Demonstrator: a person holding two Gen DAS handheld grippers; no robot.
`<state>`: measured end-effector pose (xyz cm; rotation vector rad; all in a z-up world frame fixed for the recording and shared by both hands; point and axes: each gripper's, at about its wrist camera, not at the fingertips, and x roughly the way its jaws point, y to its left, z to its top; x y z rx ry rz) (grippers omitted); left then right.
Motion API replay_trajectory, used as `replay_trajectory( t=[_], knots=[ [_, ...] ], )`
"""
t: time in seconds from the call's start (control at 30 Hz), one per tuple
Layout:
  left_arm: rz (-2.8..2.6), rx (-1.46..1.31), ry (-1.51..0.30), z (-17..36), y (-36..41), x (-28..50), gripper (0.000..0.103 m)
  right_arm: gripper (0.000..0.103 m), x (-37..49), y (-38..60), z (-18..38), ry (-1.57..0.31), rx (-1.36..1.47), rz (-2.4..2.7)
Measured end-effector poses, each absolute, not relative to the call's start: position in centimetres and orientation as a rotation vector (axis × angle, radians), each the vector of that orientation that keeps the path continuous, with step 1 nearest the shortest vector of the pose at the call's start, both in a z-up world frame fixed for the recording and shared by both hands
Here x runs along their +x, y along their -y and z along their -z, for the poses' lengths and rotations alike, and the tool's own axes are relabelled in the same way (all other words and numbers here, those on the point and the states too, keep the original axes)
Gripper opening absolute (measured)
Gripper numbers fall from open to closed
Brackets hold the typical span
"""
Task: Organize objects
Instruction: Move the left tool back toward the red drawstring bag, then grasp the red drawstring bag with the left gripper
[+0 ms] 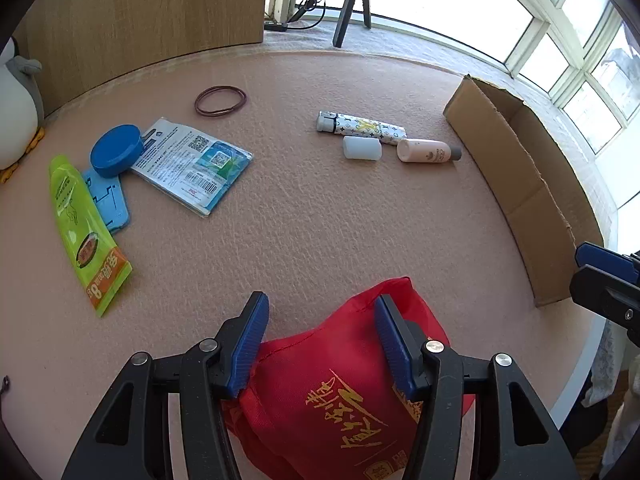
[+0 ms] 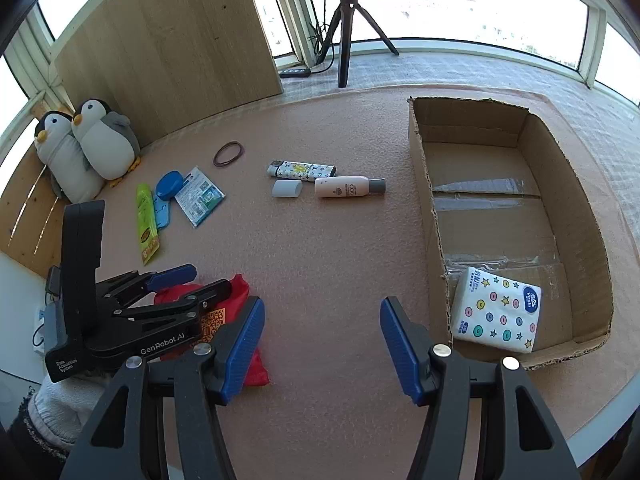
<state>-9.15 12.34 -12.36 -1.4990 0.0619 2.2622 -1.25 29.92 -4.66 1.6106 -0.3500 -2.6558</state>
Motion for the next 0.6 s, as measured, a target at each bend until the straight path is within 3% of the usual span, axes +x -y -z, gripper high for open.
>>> replay_trajectory(
  t=[0.23, 0.6],
  knots=[
    [-2.315, -1.499, 0.031, 10.8, -9.6, -7.7, 0.067, 0.057, -2.2, -27.9, 5.8, 0.290, 1.608, 2.598],
    [-2.343, -1.525, 0.181, 9.6, -5.1, -4.6, 0.076, 0.068, -3.9, -24.5, 7.5, 0.205, 1.620, 2.484]
  ],
)
